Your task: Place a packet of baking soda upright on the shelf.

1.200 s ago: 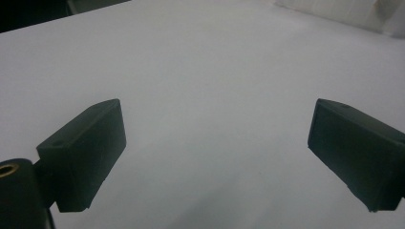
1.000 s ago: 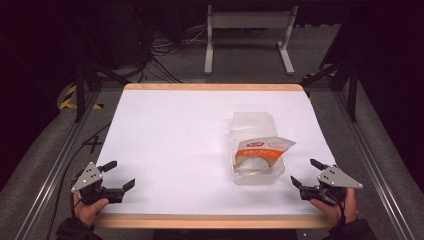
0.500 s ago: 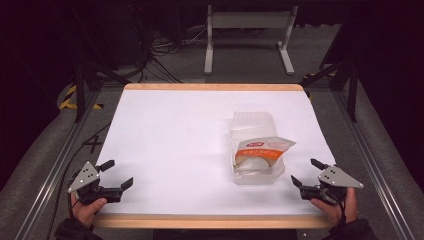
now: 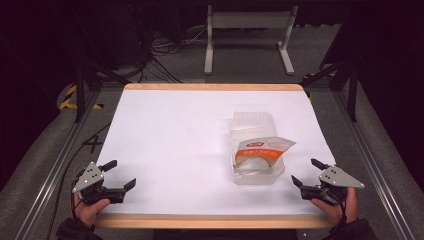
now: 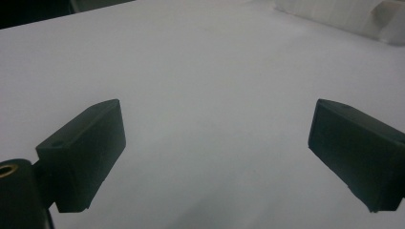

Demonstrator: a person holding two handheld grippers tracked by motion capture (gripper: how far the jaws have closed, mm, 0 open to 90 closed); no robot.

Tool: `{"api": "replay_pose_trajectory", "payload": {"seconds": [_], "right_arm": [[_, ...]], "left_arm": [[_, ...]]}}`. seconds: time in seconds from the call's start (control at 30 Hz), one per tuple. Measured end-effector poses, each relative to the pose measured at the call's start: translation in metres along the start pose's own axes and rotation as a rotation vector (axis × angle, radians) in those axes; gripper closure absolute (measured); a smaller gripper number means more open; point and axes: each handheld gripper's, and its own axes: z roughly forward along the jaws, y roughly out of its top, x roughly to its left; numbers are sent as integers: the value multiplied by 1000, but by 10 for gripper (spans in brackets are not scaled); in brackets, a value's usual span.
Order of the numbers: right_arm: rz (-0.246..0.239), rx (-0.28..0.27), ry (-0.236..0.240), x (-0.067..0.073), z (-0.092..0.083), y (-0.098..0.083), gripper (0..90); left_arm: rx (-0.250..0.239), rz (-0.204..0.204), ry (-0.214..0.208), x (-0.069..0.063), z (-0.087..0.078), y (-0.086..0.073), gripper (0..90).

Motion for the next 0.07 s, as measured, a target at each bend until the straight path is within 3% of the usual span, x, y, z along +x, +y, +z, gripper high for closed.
{"api": "replay_pose_trajectory", "payload": {"seconds": [0.07], "right_arm": [[0, -1, 1, 0, 0, 0, 136]], "left_arm": [[9, 7, 0, -1, 1, 0, 59]]}}
